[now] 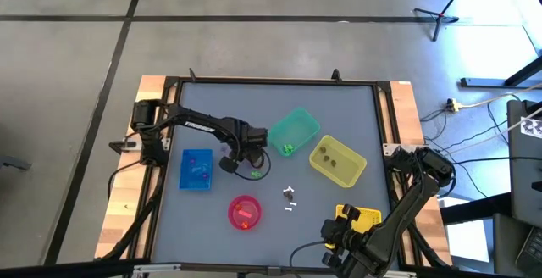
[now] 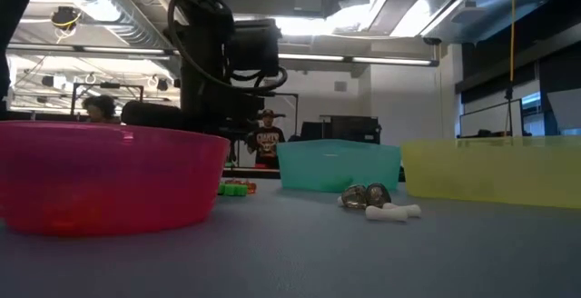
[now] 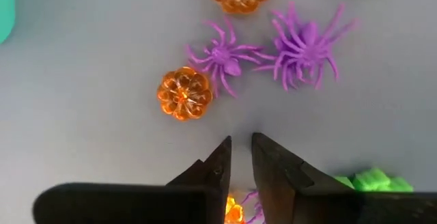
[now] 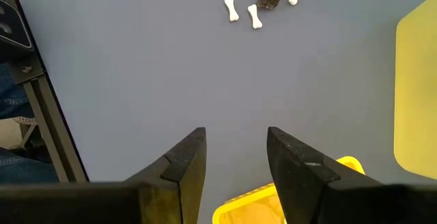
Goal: Sort Halloween decoration
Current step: Put the violet spider toy into the blue bin
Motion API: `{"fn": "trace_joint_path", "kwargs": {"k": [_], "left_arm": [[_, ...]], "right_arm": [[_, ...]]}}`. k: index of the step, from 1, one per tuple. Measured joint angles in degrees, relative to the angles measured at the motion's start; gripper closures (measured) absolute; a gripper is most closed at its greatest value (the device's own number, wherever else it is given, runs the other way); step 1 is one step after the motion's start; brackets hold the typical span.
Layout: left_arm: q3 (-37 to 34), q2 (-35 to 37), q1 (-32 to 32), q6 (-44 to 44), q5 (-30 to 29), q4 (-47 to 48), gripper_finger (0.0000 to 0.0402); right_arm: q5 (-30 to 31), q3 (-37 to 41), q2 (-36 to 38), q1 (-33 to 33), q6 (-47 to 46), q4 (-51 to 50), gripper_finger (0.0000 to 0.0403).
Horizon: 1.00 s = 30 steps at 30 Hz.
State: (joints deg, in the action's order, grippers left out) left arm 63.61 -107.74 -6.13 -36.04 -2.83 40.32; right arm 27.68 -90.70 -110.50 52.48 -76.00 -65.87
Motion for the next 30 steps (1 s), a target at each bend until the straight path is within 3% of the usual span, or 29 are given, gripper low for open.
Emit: {"fn": "trace_joint_path", "kwargs": {"k": [5,10,20,30], "left_arm": [[-0.31,2.77,2.82,4.78,-3.96,0.55,0.0349],[-0.16,7.21,5.08,8.54,-2.12,0.34,0.0349],[-0.09,7.94,8.14,18.20,-2.16,-2.87,0.0348],[-0.07,7.89,8.42,22.50,-2.05,-3.68,0.0268]], "right_arm": [[0.00,0.00,0.00,-0.01,-0.01,-0.02,0.0249],[0.20,0.00,0.00,-0.01,0.00,0.01,0.0249],[0.23,0.00,0.00,-0.01,0.00,0.02,0.0249],[0.22,0.00,0.00,-0.01,0.00,0.00,0.0249]]}}
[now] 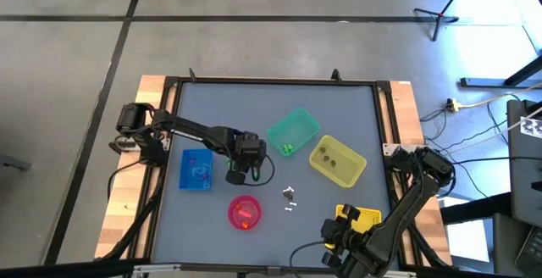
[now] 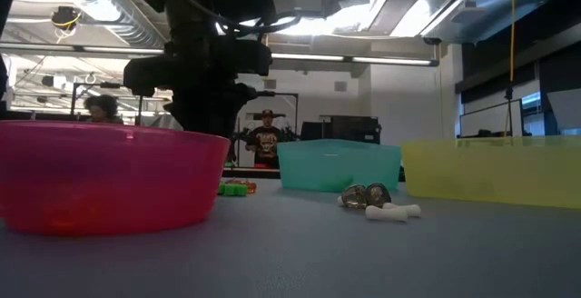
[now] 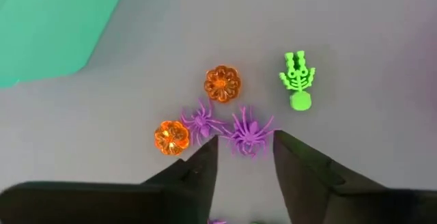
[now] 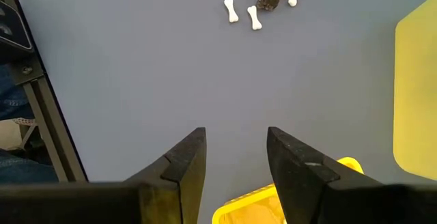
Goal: Sort Halloween decoration
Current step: Put the violet spider toy into the blue bin
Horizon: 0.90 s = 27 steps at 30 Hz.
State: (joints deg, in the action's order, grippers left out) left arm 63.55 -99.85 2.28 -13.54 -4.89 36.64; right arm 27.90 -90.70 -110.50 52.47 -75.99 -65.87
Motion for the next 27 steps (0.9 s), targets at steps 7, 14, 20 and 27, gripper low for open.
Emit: {"fn": "trace_joint_path", "kwargs": {"k": [7,14,20,27], "left_arm": [[0.01,0.00,0.00,0.39,0.04,-0.39,0.0220],[0.11,-1.46,0.00,2.91,0.06,-1.76,0.0209],[0.11,-3.32,0.00,2.91,0.06,-2.63,0.0208],[0.11,-5.05,-0.25,2.90,-0.13,-2.62,0.0208]], "right_arm": [[0.00,0.00,0.00,-0.01,0.01,0.00,0.0249],[0.00,0.00,0.00,-0.01,0.01,0.02,0.0249],[0.00,0.00,0.00,0.00,0.00,0.07,0.0249],[0.00,0.00,0.00,0.00,0.00,0.13,0.0249]]}}
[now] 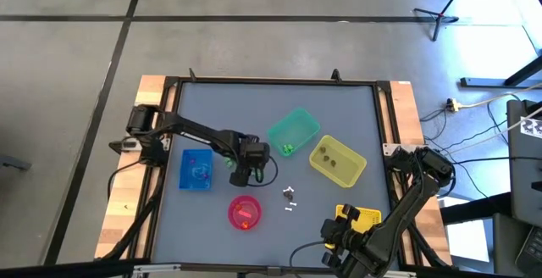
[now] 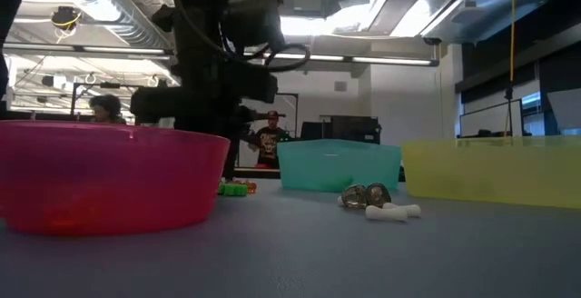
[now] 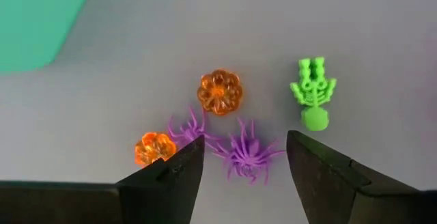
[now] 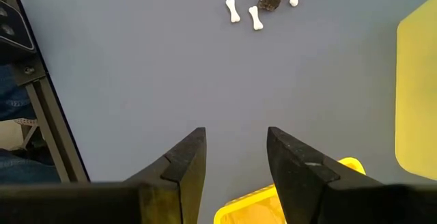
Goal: Sort Halloween decoration
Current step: Put the violet spider toy into the blue bin
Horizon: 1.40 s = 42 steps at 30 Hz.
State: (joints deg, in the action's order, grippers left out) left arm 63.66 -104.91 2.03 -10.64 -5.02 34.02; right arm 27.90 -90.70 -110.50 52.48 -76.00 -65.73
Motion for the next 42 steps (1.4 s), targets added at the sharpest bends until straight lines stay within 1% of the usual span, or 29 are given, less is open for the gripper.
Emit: {"fn": "trace_joint_path", "kwargs": {"k": [9,14,27,32,42], "left_arm": [[0.17,-2.36,-0.14,-0.25,0.16,0.28,0.0209],[0.17,-2.45,-0.14,-0.34,0.07,0.50,0.0218],[0.09,-2.53,-0.14,-0.69,0.33,0.63,0.0279],[0.07,-2.55,-0.12,-3.49,0.37,0.61,0.0298],[0.04,-2.62,-0.12,-3.49,0.00,0.63,0.0329]], "right_arm": [[0.00,0.00,0.00,-0.01,0.00,0.13,0.0249],[0.02,0.00,0.00,0.01,-0.01,0.13,0.0249],[0.00,0.00,0.00,-0.01,0.00,0.13,0.0249],[0.02,0.00,0.00,-0.01,0.01,0.13,0.0249],[0.00,0.02,0.00,-0.01,-0.01,0.11,0.0249]]}}
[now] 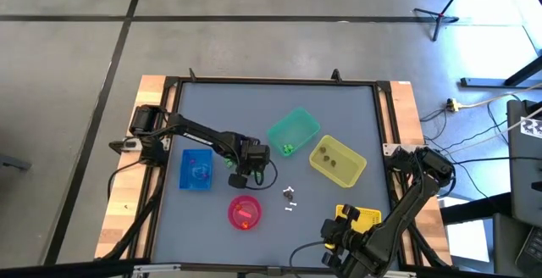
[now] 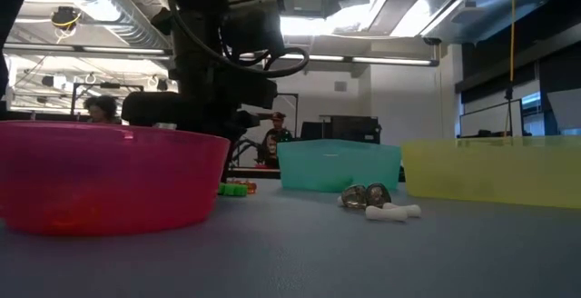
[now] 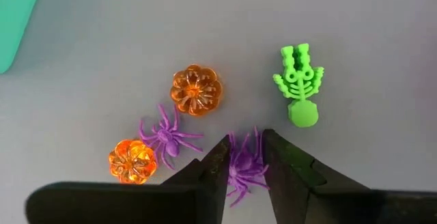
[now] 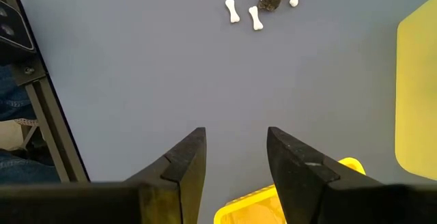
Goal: Sort Halloween decoration
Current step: Put the violet spider toy into the blue bin
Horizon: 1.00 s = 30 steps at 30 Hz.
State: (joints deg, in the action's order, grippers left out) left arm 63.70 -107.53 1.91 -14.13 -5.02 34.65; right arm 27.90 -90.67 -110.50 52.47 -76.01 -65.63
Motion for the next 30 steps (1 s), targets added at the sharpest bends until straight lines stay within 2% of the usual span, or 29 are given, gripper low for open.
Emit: {"fn": "trace_joint_path", "kwargs": {"k": [19,30], "left_arm": [[-0.07,0.00,0.04,0.00,-0.02,0.07,0.0397],[-0.39,4.05,-0.14,0.08,-3.22,1.06,0.0401]], "right_arm": [[0.02,0.02,0.00,0.02,0.00,0.00,0.0249],[0.07,0.02,0.00,0.00,0.00,0.00,0.0249]]}}
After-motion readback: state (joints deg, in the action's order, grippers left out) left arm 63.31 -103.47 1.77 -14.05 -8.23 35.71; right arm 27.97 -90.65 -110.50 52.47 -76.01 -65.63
